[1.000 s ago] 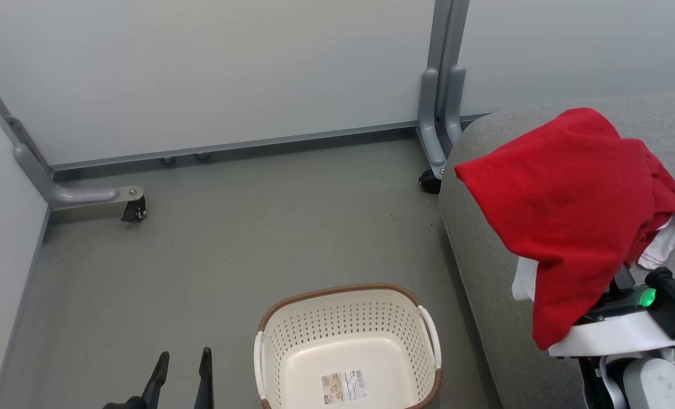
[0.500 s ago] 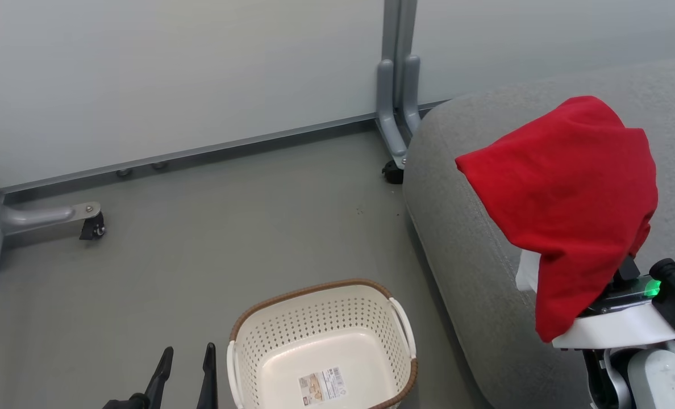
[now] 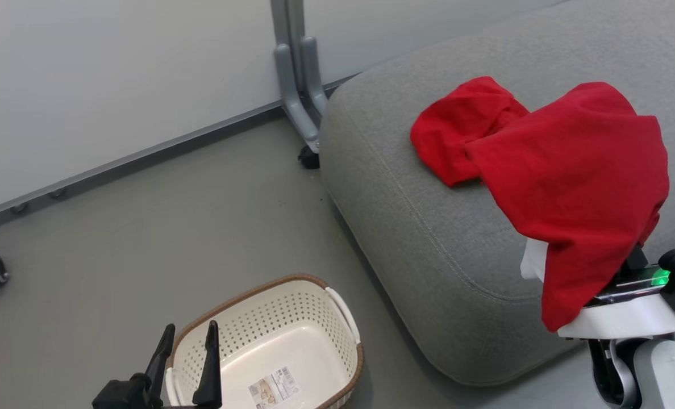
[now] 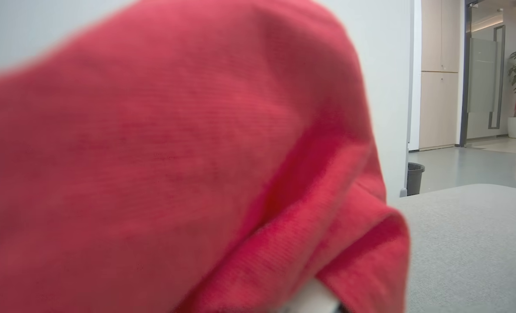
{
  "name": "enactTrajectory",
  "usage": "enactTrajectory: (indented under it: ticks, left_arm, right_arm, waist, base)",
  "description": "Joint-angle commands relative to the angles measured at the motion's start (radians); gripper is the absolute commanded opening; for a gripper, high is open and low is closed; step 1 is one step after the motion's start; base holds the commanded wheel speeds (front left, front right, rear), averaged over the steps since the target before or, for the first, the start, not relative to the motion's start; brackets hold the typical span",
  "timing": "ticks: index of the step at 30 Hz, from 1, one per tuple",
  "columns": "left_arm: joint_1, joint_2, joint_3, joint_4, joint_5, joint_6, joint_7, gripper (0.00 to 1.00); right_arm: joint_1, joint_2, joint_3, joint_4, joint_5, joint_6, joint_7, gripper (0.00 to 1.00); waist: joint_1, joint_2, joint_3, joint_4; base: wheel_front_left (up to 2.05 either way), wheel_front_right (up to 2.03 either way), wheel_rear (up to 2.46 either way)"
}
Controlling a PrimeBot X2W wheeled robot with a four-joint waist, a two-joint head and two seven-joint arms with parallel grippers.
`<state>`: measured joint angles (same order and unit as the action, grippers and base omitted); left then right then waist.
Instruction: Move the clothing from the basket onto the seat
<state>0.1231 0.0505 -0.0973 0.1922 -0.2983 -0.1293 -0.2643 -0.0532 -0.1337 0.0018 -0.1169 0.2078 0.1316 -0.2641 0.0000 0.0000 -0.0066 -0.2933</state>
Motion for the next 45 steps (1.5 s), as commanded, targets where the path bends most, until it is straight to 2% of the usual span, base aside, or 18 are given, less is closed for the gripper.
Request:
enactTrajectory:
  ticks: [1,5,9,14,23,31,34,45]
  left_arm:
    - [-0.020,0.002,0.003,-0.003,0.005,-0.002,0.000,1.00]
    - [-0.029,0.006,0.001,0.003,0.008,-0.002,0.000,1.00]
    - [-0.058,0.021,-0.034,0.012,0.009,-0.002,0.000,1.00]
    - [-0.095,0.037,-0.073,0.027,-0.009,-0.002,0.000,1.00]
    - [-0.120,0.050,-0.081,0.033,-0.022,-0.002,0.000,1.00]
    - [-0.085,0.038,-0.033,0.007,-0.017,-0.002,0.000,1.00]
    - [-0.098,0.038,-0.037,-0.015,-0.006,-0.002,0.000,1.00]
    - [-0.253,0.118,-0.125,-0.103,0.024,-0.002,0.000,1.00]
  right_arm:
    - [-0.016,0.003,-0.001,-0.003,0.001,-0.002,0.000,0.00]
    - [-0.020,0.007,-0.003,-0.003,0.001,-0.002,0.000,0.00]
    - [-0.010,0.020,-0.038,-0.020,0.000,-0.002,0.000,0.00]
    - [0.004,0.039,-0.071,-0.040,-0.007,-0.002,0.000,0.00]
    - [0.002,0.053,-0.084,-0.041,-0.013,-0.002,0.000,0.00]
    - [-0.048,0.032,-0.044,-0.019,-0.023,-0.002,0.000,0.00]
    - [-0.088,0.020,-0.049,-0.019,-0.020,-0.002,0.000,0.00]
    - [-0.388,-0.044,-0.146,-0.010,-0.011,-0.002,0.000,0.00]
  waist:
    - [0.0000,0.0000,0.045,-0.105]
    - [0.0000,0.0000,0.059,-0.176]
    - [0.0000,0.0000,0.086,-0.198]
    - [0.0000,0.0000,0.106,-0.212]
    - [0.0000,0.0000,0.115,-0.217]
    - [0.0000,0.0000,0.119,-0.214]
    - [0.0000,0.0000,0.151,-0.193]
    - [0.0000,0.0000,0.395,-0.050]
  base:
    - [0.00,0.00,0.00]
    - [0.00,0.00,0.00]
    - [0.00,0.00,0.00]
    - [0.00,0.00,0.00]
    - [0.00,0.00,0.00]
    - [0.00,0.00,0.00]
    - [0.00,0.00,0.00]
    - [0.00,0.00,0.00]
